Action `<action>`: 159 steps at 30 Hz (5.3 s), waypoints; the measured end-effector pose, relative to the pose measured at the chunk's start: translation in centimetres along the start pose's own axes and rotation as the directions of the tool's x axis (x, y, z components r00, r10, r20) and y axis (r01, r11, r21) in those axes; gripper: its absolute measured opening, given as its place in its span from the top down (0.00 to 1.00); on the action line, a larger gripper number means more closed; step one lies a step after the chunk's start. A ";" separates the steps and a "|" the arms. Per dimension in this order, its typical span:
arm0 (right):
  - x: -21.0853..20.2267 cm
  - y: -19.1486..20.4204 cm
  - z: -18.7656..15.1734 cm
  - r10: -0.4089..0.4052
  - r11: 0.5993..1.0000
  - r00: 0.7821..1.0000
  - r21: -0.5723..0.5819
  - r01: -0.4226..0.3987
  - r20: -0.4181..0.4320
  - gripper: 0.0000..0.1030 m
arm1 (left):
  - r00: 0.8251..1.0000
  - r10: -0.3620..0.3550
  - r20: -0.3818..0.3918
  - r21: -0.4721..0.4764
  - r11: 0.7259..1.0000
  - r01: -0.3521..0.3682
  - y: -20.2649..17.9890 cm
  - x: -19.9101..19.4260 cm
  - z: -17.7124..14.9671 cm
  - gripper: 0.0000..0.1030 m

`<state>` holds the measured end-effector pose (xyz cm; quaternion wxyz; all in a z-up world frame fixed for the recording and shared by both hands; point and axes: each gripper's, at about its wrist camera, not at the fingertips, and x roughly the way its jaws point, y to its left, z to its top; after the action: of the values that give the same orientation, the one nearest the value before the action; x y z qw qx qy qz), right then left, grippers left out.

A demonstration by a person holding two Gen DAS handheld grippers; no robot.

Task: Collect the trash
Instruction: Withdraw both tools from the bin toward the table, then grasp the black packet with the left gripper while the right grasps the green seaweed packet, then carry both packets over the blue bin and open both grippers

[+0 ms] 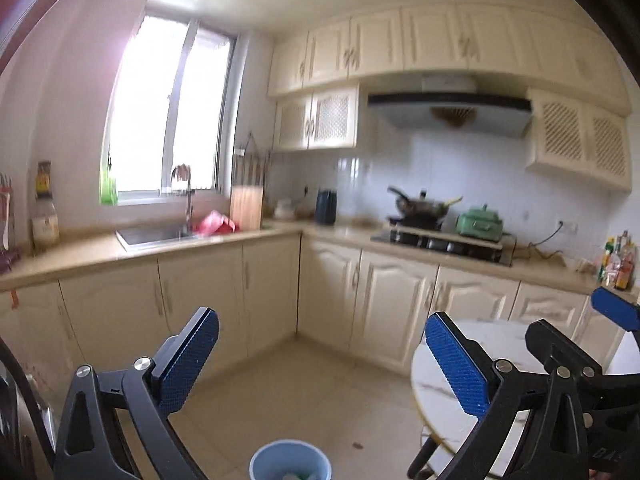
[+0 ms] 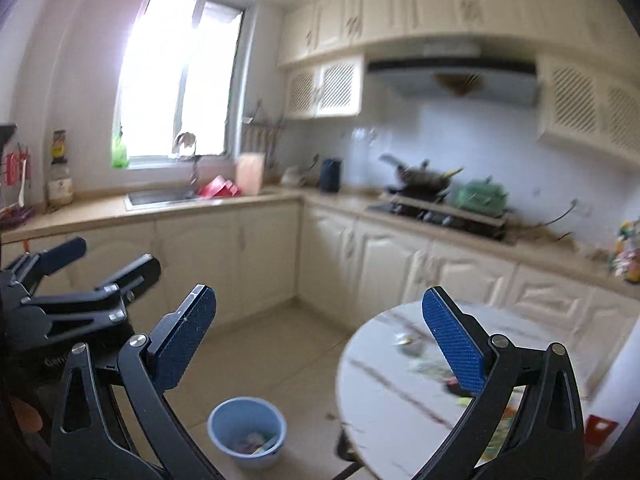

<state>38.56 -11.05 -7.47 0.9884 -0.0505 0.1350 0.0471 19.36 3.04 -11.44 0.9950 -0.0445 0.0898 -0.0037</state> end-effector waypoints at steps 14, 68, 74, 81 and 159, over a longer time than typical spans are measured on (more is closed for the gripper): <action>-9.7 -6.0 -0.8 -0.182 0.981 0.979 0.080 0.176 0.087 0.00 | 0.988 -0.116 0.098 0.090 0.990 0.107 -5.1 -7.5 -8.7 0.01; 8.6 -26.5 -22.0 -0.143 0.922 0.754 0.192 0.337 -0.641 0.56 | 0.740 -0.283 -0.611 0.120 0.890 0.440 -15.5 27.0 -8.0 0.01; 7.5 -27.9 -22.2 -0.104 0.915 0.784 0.250 0.317 -0.612 0.59 | 0.729 -0.279 -0.625 0.128 0.885 0.448 -16.5 27.1 -8.1 0.01; 5.9 -30.1 -21.9 -0.095 0.893 0.837 0.326 0.311 -0.538 0.80 | 0.707 -0.284 -0.647 0.148 0.863 0.483 -19.3 27.1 -8.5 0.01; 4.4 -24.7 -10.6 -0.109 0.954 0.955 0.242 0.179 -0.277 0.92 | 0.616 -0.625 -0.480 0.011 0.698 0.716 -16.6 21.2 -0.1 0.98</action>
<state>42.64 -36.35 -16.69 0.9607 0.0663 0.2646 -0.0510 40.16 -13.86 -13.84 0.8715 0.0281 0.2880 -0.3958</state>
